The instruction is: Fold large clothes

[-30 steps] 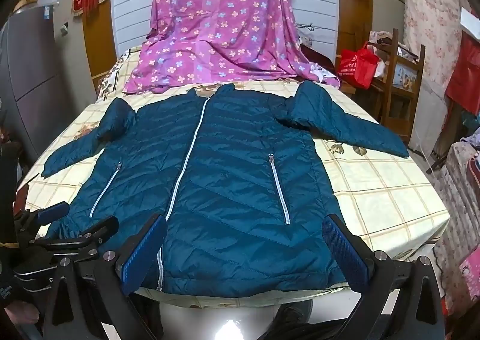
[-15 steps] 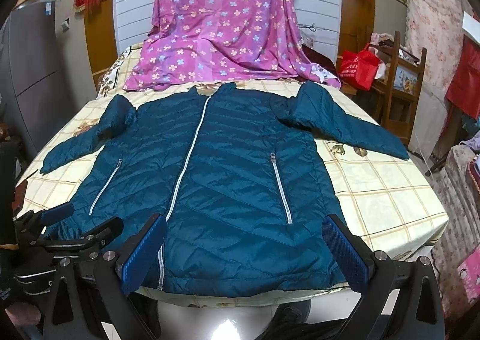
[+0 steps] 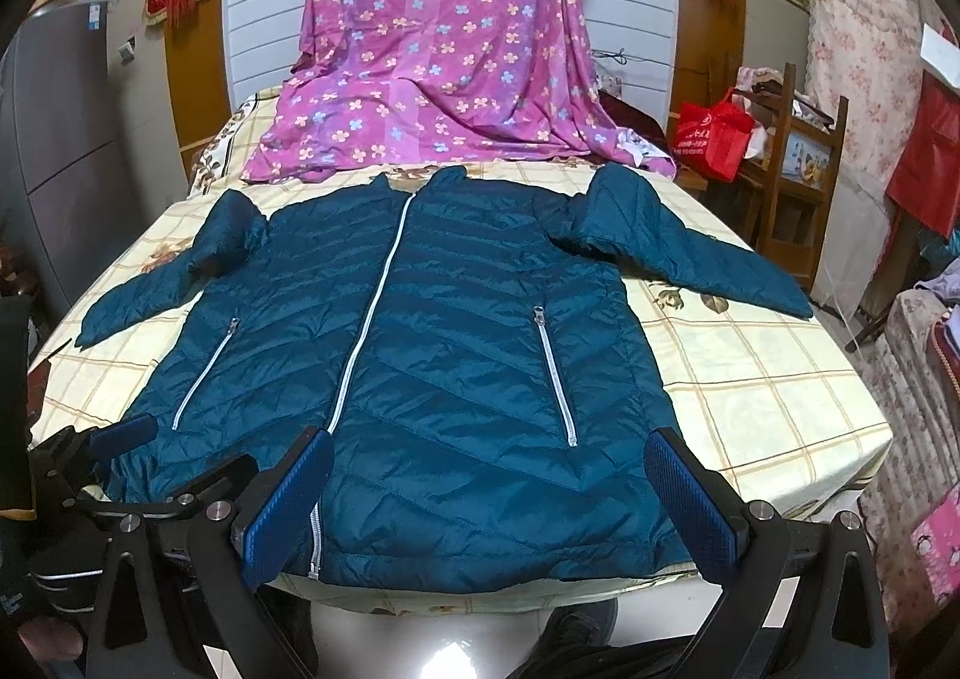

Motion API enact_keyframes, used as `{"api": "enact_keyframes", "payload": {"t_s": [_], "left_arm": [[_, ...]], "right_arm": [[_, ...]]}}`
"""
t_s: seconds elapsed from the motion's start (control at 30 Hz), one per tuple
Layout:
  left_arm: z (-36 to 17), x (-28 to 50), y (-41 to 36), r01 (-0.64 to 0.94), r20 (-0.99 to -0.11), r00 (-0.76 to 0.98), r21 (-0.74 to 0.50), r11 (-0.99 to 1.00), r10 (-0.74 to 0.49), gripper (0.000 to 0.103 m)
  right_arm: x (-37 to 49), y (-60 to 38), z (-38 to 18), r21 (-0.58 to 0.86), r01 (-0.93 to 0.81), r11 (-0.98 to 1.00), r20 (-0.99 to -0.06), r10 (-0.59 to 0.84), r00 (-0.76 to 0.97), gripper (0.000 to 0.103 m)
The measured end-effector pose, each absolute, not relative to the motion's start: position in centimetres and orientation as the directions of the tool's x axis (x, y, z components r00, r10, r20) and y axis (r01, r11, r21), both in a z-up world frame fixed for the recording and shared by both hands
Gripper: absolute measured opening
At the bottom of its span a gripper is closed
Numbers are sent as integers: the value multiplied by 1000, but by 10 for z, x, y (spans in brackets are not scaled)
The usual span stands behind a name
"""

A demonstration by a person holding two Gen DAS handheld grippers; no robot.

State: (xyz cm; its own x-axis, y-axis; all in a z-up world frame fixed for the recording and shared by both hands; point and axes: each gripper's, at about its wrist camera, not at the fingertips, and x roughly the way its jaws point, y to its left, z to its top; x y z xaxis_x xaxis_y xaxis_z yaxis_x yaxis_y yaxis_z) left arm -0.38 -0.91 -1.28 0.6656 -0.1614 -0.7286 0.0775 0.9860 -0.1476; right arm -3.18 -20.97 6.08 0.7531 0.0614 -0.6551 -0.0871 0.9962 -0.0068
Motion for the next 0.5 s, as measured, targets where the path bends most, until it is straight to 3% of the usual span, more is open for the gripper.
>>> {"api": "enact_keyframes", "payload": {"t_s": [0.5], "left_arm": [[-8, -4, -5, 40, -731, 671, -129, 991, -122, 103]], "right_arm": [[-34, -216, 64, 0, -87, 996, -662, 65, 747, 103]]}}
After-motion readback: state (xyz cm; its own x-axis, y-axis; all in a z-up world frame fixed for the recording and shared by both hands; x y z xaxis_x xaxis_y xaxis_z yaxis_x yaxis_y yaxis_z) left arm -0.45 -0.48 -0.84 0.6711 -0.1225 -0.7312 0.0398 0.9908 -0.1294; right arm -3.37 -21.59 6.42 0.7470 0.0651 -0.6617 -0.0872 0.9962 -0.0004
